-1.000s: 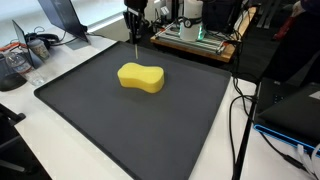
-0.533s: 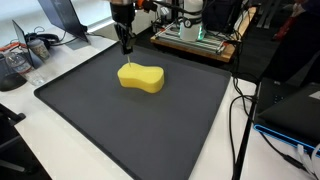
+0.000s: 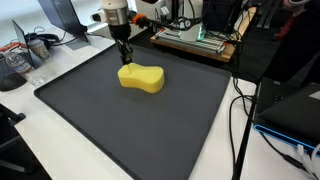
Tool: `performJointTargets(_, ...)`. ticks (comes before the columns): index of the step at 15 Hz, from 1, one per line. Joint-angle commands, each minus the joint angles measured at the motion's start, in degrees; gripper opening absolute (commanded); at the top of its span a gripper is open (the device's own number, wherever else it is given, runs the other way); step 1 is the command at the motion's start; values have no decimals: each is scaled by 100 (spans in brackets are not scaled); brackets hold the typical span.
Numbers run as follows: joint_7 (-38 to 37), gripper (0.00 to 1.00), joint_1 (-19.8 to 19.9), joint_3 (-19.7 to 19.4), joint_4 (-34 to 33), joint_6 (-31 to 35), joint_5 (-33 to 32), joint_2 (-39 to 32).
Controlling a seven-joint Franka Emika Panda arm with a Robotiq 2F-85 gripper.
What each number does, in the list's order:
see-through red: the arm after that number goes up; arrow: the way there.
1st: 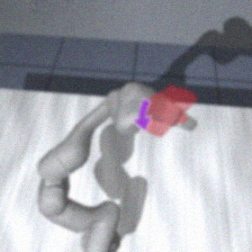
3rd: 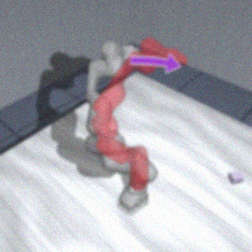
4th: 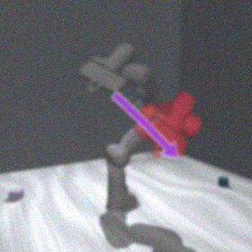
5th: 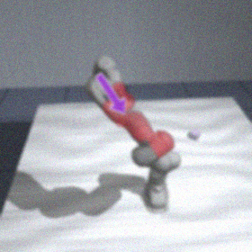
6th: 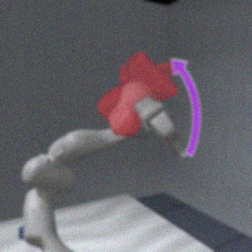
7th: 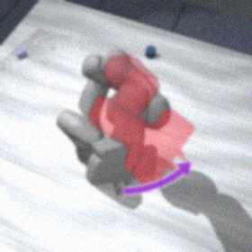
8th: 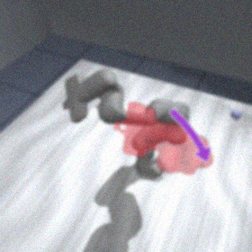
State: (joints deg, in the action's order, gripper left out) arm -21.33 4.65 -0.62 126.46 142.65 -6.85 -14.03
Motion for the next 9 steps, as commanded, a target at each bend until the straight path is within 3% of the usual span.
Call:
performJointTargets(1, 693, 3, 8, -77, -118, 247, 652, -456)
performJointTargets(9, 1021, 3, -10, -216, -193, 150, 921, -612)
